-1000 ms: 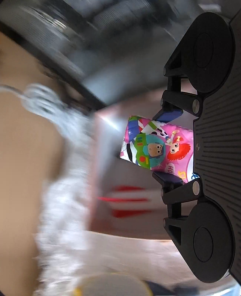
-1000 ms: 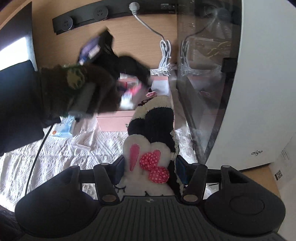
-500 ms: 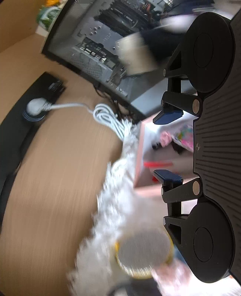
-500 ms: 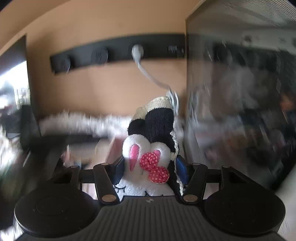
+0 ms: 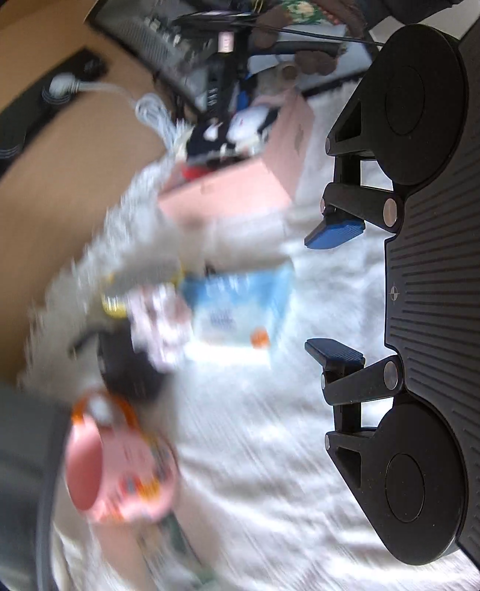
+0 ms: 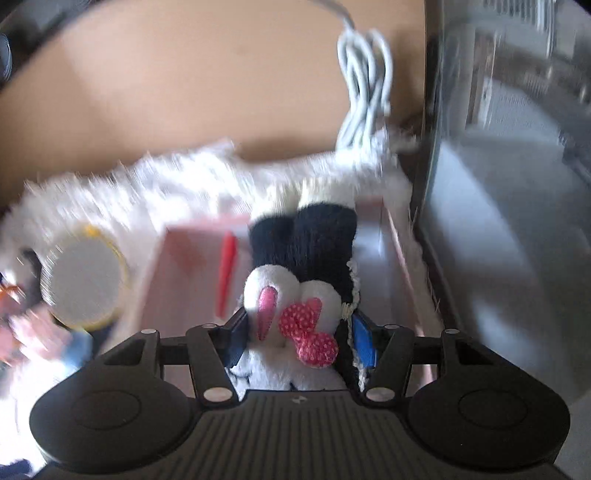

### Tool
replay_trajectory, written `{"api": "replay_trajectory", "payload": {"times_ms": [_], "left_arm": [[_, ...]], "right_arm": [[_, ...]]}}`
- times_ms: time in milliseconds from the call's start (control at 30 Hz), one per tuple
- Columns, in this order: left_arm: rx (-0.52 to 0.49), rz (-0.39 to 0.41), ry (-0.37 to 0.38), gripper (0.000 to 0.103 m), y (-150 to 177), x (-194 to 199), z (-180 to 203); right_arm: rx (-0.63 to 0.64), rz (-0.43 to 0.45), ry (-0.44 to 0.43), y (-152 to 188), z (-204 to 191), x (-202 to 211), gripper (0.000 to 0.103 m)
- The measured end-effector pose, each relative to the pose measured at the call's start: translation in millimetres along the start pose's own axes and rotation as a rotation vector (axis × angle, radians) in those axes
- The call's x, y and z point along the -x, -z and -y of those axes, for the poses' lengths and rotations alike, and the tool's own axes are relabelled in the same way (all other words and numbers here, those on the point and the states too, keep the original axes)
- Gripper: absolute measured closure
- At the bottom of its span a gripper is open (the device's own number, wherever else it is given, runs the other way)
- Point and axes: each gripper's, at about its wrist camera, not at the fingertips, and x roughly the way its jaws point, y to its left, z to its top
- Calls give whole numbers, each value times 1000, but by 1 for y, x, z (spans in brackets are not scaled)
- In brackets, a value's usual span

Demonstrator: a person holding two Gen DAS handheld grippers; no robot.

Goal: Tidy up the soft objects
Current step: 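Drop the tissues into the box with the left tool while the right tool places the sock in, then grasp the pink lace scrunchie with the left tool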

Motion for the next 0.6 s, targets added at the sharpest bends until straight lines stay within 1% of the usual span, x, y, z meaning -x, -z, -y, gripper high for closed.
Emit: {"api": "replay_trajectory", "payload": {"times_ms": [33,100,200,233,300,400,433,500,600], "left_arm": [[15,1,-15,45,2,2,-6],[30,-3,-44,45,5,5,-14],[24,-32,-83,45,6,2,-17],[23,-36,-91,45,7,0,-16],[26,-44,-86,45,8,-3,-14],[1,-73,-81,45,8,-12,-5],[-18,-81,-77,45,7,-15,0],[-56,-81,-62,46,7,-16,8],[-110,-42,-61,46,-3,-15,18]], "right_arm": [[4,-20,10,7,2,-11,44],[35,-15,26,19,5,-21,42],[11,-8,14,24,13,-20,42],[11,-19,25,23,15,-19,43],[3,-39,67,22,20,-18,42],[-13,-69,68,25,26,-14,41],[-3,-68,68,26,25,-14,39],[15,-45,74,27,23,-8,37],[92,74,93,34,11,24,28]]}}
